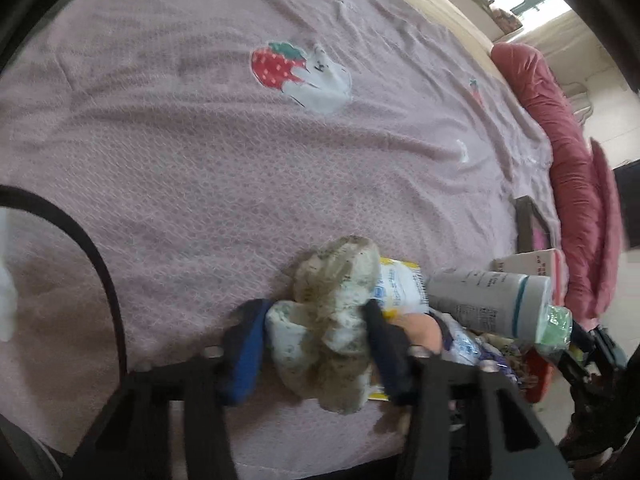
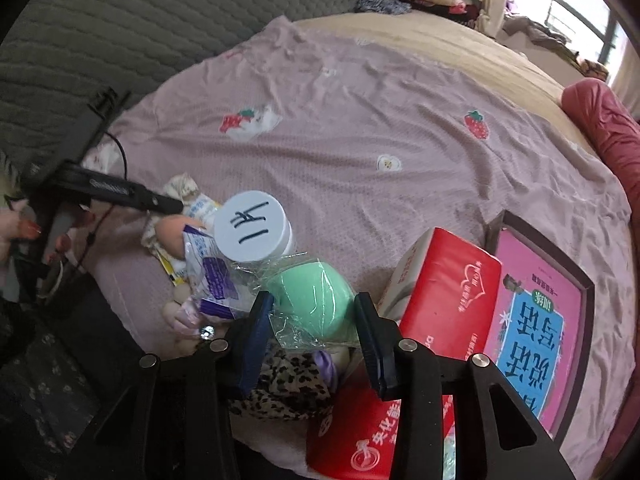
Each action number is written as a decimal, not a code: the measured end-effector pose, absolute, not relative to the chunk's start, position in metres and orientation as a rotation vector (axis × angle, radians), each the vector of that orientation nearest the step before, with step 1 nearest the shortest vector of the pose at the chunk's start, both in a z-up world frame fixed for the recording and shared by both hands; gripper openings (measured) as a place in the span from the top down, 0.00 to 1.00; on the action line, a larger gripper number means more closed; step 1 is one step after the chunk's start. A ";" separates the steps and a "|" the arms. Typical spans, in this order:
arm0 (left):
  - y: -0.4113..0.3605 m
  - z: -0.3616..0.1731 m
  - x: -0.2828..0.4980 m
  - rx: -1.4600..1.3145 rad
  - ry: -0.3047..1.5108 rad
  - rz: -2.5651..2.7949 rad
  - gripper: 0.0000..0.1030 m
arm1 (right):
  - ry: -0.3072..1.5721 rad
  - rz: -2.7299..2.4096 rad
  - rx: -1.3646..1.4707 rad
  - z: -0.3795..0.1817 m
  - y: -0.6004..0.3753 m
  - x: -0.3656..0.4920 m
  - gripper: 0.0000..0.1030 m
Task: Organize soft objects
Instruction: 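Grasp the floral cloth with the left tool while the right tool grasps the bagged green ball, then carry the floral cloth and bagged green ball toward the pink book tray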
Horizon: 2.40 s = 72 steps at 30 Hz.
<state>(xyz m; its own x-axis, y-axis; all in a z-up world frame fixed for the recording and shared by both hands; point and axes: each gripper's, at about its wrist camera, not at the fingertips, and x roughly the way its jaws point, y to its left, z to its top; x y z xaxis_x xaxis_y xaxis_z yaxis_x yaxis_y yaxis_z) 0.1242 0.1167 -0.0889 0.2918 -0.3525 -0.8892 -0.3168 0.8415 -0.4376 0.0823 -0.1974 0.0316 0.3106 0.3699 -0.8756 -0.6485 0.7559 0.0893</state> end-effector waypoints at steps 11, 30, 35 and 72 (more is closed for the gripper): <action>0.126 -0.090 0.111 -0.702 1.251 -0.066 0.82 | 1.028 0.580 -0.124 0.038 -0.217 0.063 0.59; 0.111 0.007 0.103 -0.536 1.092 -0.106 0.82 | 0.968 0.549 -0.043 0.068 -0.231 0.057 0.59; 0.103 0.021 0.097 -0.514 1.072 -0.120 0.82 | 0.944 0.554 -0.041 0.076 -0.231 0.051 0.59; -0.091 0.143 0.103 -0.232 0.944 -0.442 0.82 | 0.700 0.370 0.091 0.163 -0.343 0.030 0.59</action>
<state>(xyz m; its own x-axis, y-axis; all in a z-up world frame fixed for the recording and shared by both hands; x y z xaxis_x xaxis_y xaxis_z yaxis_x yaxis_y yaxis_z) 0.1027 -0.0911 0.1428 0.5062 -0.4620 -0.7282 0.2633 0.8869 -0.3797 0.0304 -0.3435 0.1626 0.7029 0.3621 -0.6123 -0.3019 0.9312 0.2041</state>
